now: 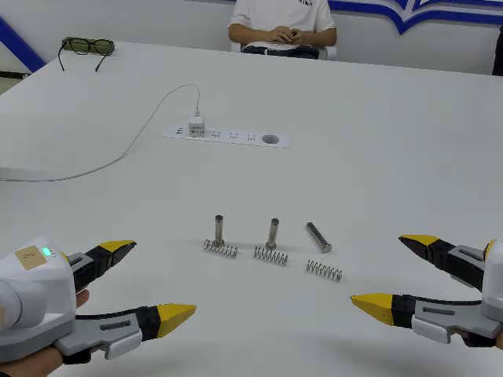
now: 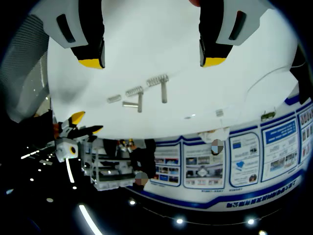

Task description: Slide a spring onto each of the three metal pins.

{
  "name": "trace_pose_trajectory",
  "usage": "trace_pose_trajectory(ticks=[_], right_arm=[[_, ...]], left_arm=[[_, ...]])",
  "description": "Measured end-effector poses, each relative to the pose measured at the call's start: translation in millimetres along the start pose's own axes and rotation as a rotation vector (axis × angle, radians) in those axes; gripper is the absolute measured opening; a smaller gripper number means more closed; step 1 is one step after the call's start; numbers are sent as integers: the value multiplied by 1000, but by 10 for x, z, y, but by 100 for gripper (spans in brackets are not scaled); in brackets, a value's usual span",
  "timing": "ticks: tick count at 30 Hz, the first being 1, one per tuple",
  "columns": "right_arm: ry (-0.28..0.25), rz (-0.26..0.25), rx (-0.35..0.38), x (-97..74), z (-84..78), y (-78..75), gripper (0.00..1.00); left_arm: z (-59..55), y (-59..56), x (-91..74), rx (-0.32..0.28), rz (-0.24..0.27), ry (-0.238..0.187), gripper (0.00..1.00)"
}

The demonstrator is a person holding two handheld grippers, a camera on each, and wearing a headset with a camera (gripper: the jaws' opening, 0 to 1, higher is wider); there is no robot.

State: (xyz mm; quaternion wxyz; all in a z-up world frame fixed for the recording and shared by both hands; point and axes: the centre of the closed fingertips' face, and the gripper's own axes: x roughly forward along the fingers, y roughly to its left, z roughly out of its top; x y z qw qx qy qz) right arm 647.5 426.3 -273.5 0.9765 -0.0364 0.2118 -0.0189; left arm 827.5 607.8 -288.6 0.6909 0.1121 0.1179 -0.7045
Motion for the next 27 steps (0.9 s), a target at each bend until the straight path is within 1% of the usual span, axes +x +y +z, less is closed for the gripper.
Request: trace_pose_trajectory(ticks=[15,27], right_arm=[[12,2,3,8,-28,-14,76],[22,-3,4,7,-44,-25,75]], left_arm=[[14,-25,3,11,0,9,81],[22,-40,11,8,-2,6,81]])
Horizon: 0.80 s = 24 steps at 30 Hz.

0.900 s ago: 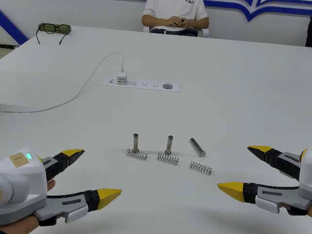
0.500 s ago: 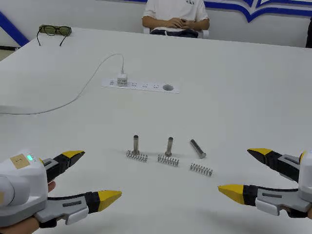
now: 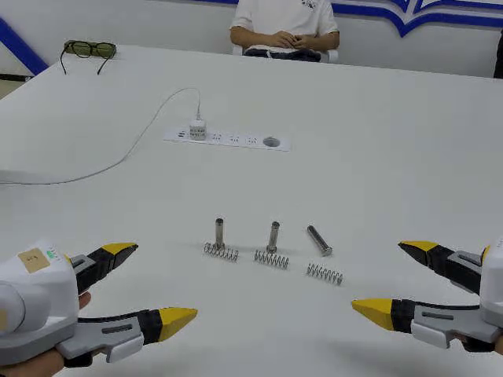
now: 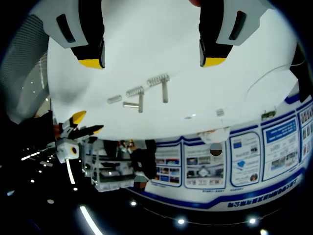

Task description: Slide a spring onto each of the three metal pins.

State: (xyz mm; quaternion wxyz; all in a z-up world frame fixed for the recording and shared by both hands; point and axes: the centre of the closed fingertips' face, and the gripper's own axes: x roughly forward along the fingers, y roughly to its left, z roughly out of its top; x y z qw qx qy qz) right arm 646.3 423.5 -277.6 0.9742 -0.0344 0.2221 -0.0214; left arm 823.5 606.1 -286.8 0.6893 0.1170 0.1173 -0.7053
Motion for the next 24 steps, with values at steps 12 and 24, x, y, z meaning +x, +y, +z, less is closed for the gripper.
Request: trace_pose_trajectory(ticks=[12,24], right_arm=[[10,-4,0,20,3,-17,74],[24,-10,1,43,45,-21,70]], left_arm=[[-7,11,14,-5,-2,-7,80],[-7,30,19,-7,-5,-11,80]])
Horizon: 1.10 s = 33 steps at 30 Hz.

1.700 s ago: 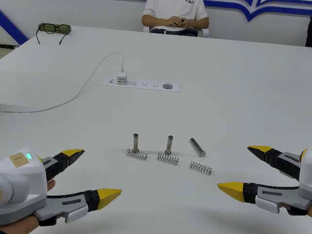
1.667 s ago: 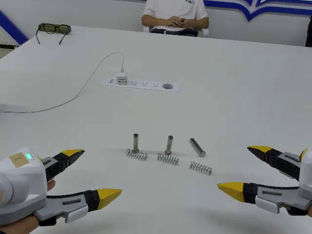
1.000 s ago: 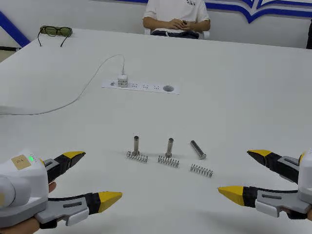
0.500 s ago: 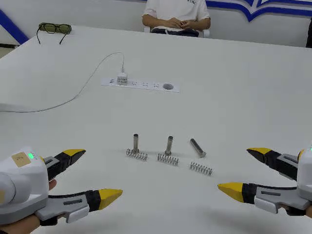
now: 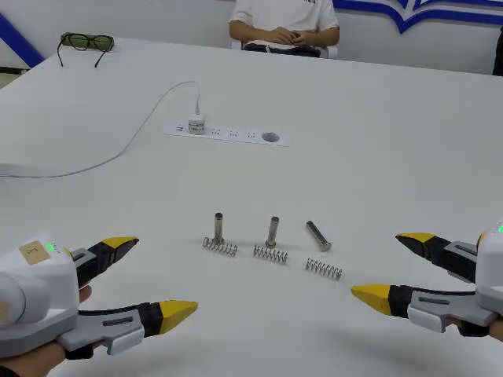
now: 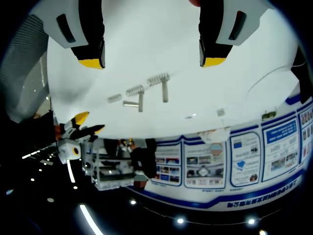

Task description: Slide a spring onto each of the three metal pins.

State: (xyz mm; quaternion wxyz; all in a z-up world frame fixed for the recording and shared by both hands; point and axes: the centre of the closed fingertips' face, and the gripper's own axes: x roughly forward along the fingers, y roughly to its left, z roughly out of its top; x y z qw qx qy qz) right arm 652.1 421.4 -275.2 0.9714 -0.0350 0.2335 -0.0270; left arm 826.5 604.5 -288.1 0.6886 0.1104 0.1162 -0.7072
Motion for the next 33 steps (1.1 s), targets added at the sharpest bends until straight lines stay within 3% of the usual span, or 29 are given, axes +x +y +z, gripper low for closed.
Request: trace_pose_trajectory(ticks=[9,19,33], right_arm=[[10,-3,-5,35,42,-17,68],[30,-15,15,138,110,-101,58],[72,-34,27,390,152,-229,45]], left_arm=[[-21,3,6,0,-2,1,80],[-22,4,9,-3,-2,0,80],[-57,3,5,-6,-1,10,79]])
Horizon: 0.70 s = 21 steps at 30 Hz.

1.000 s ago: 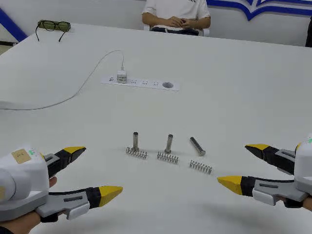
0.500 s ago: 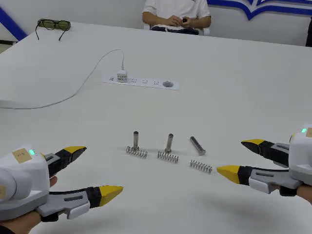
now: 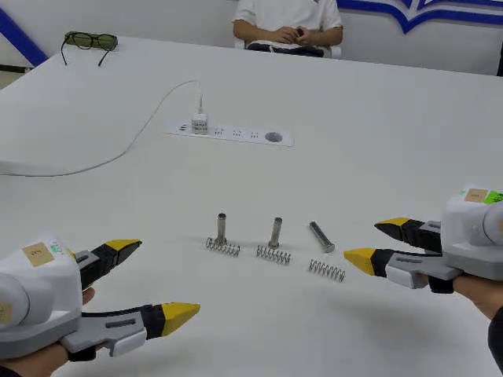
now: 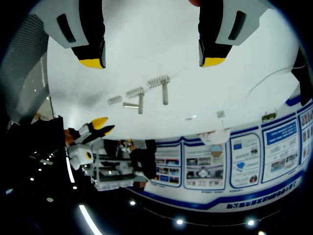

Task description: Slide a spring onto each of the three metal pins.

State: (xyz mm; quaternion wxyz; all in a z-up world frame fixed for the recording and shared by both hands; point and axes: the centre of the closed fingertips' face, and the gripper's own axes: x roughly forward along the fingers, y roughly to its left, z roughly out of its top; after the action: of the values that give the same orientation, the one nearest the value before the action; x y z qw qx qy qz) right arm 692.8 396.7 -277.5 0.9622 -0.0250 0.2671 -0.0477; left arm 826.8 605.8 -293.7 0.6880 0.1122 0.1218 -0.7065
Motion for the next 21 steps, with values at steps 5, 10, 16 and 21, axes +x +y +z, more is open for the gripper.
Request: trace_pose_trajectory(ticks=[5,10,16,21], right_arm=[[12,-5,3,106,43,-30,42],[32,-15,8,206,46,-92,39],[50,-23,9,308,63,-140,36],[67,-31,8,401,87,-149,33]], left_arm=[[11,-20,-4,-1,1,0,79],[11,-29,-11,-2,2,1,79],[-5,-30,-18,-5,3,4,79],[-18,-44,-7,-8,0,6,79]])
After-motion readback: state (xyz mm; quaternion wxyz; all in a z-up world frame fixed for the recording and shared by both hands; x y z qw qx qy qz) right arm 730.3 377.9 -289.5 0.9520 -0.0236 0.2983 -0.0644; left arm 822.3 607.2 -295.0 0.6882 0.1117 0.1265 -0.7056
